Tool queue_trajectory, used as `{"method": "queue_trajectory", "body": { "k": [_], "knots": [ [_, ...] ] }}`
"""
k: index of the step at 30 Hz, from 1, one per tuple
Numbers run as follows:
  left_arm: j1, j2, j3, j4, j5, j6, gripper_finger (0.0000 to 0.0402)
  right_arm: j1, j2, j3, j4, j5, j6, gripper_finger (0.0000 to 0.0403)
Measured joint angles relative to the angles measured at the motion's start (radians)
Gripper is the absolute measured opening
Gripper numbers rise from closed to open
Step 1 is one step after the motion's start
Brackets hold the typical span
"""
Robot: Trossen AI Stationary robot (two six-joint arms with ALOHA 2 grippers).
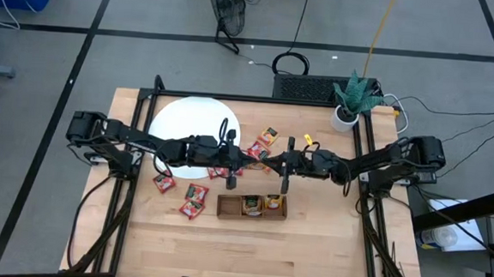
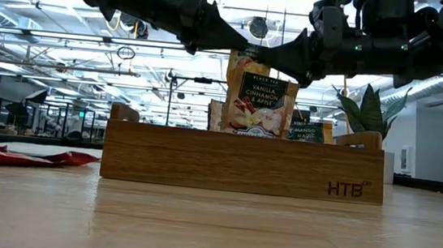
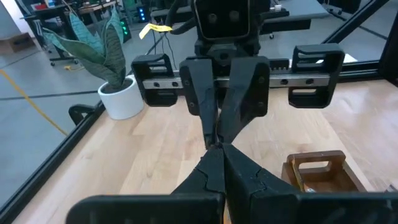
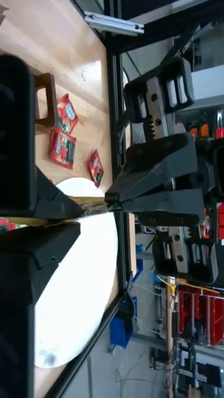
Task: Pick & Place Tea
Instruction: Put the top right yellow tea bag into the right section of the wooden organizer
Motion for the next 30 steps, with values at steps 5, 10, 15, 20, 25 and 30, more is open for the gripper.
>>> {"method": "queue_trajectory", "body": {
  "k": [5,10,15,20,25,30],
  "knots": [
    [0.000,-0.001,0.000,-0.016,-0.013,0.006,0.0004,0.032,-0.022,0.000,-0.016,0.003,-0.072,0.0000],
    [0.001,-0.054,0.000,-0.076,-0.100,0.021,0.0034,0.130,-0.138,0.000,-0.194,0.055,-0.110,0.0000],
    [0.002,-0.060,-0.001,-0.093,-0.148,0.042,0.0053,0.257,-0.232,0.000,-0.407,0.135,-0.046,0.0000],
    [0.023,-0.062,0.000,-0.098,-0.152,0.031,0.0054,0.382,-0.205,0.000,-0.438,0.246,0.014,0.0000],
    [0.033,-0.062,0.000,-0.100,-0.151,0.004,0.0043,0.469,-0.134,0.000,-0.443,0.447,0.103,0.0000],
    [0.034,-0.062,0.000,-0.100,-0.150,-0.005,0.0036,0.519,-0.044,0.000,-0.414,0.538,0.183,0.0000]
  ]
}}
